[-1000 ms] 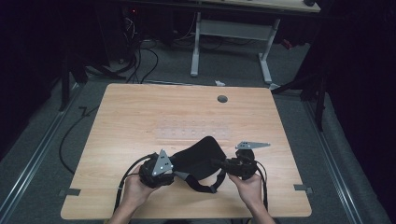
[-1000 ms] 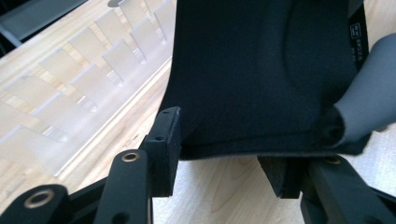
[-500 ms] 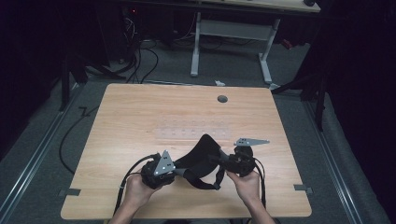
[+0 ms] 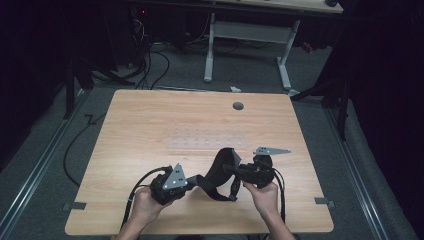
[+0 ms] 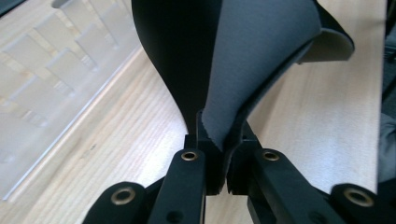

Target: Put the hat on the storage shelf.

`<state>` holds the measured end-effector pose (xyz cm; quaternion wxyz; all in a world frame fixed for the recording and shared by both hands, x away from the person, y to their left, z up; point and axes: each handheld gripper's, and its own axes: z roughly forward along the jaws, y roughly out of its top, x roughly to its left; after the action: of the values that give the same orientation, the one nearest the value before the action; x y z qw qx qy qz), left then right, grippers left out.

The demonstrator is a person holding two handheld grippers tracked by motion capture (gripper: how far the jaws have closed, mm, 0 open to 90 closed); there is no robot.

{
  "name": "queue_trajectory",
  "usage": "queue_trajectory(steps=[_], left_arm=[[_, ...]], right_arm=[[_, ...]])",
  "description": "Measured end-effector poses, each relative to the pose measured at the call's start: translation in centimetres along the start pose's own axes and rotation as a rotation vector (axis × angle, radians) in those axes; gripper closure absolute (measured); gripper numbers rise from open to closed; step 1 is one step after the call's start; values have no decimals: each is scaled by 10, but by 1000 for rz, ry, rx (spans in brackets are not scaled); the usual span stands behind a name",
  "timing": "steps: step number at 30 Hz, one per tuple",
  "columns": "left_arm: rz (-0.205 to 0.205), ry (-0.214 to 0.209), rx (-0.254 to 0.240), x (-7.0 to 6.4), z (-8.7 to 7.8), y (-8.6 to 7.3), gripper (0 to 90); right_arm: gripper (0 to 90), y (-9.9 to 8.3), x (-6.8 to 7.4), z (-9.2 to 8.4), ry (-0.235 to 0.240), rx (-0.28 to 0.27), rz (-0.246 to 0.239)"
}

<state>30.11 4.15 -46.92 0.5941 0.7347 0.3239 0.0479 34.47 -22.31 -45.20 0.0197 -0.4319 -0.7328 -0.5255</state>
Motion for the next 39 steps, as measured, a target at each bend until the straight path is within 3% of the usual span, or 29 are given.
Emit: queue_trajectory(steps=[8, 13, 19, 21, 25, 31, 34, 35, 39], left_arm=[[-45, -7, -9, 1, -2, 0, 870], [-89, -6, -51, 6, -9, 7, 870], [-141, -15, -77, 12, -16, 14, 869], [-153, -10, -86, 13, -17, 16, 869], [-176, -10, -115, 16, -22, 20, 869], [-206, -1, -147, 22, -28, 25, 868], [-209, 9, -157, 26, -31, 28, 869], [-215, 10, -163, 26, -32, 28, 869], [-237, 21, -179, 32, -35, 31, 869]], right_arm=[[520, -2, -7, -8, 42, -61, 24], [481, -7, -13, -15, 16, -76, 32], [455, -20, -23, -14, -118, -37, 0], [454, -27, -29, -12, -193, -11, -10], [448, -37, -41, -9, -287, 15, -6], [422, -46, -52, -5, -457, 60, -63], [413, -50, -52, 0, -574, 100, -128], [410, -51, -54, 1, -598, 107, -151], [401, -54, -57, 2, -630, 109, -151]])
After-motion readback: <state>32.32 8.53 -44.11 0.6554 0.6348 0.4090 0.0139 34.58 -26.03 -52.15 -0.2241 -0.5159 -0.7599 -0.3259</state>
